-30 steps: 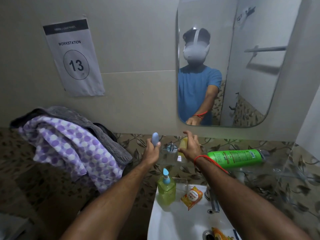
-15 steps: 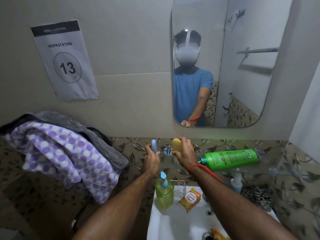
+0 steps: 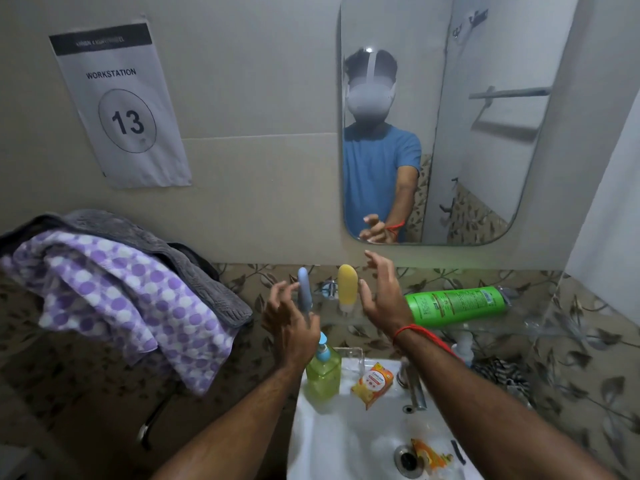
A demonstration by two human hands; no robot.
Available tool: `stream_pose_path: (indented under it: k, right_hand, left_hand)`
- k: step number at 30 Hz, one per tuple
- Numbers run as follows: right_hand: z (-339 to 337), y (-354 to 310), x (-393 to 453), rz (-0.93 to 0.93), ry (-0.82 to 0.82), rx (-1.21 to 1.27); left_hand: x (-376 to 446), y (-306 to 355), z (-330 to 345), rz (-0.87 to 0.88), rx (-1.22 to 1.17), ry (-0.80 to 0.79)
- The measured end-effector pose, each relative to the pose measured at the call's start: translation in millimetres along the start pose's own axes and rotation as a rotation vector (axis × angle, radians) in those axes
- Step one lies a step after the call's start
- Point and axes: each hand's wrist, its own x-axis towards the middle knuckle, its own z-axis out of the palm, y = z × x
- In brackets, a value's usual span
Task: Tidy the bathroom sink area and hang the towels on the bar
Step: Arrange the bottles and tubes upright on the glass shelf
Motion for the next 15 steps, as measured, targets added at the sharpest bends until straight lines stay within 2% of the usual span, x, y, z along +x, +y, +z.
stream_pose_path:
  k: [2, 5, 8, 11, 15]
  right_hand:
    - [-25, 9, -1, -0.084, -0.041, -0.125]
    - [-64, 29, 1, -0.125, -0.207, -0.438]
    - [-98, 55, 4, 0.015, -0.493, -0.73]
    - [-115, 78, 0, 0.167, -0.773, -0.917]
    - [-121, 88, -7, 0.126, -0.747, -0.996]
  left_hand:
    - [-15, 10, 4, 0.081, -0.04, -0.072]
    - [-25, 39, 14, 0.153, -0.055, -0.259]
    - [-26, 70, 26, 0.185, -0.125, -0.415]
    - [-30, 93, 37, 0.162, -0.149, -0.467]
    - [-35, 111, 40, 0.052, -0.251, -0.386]
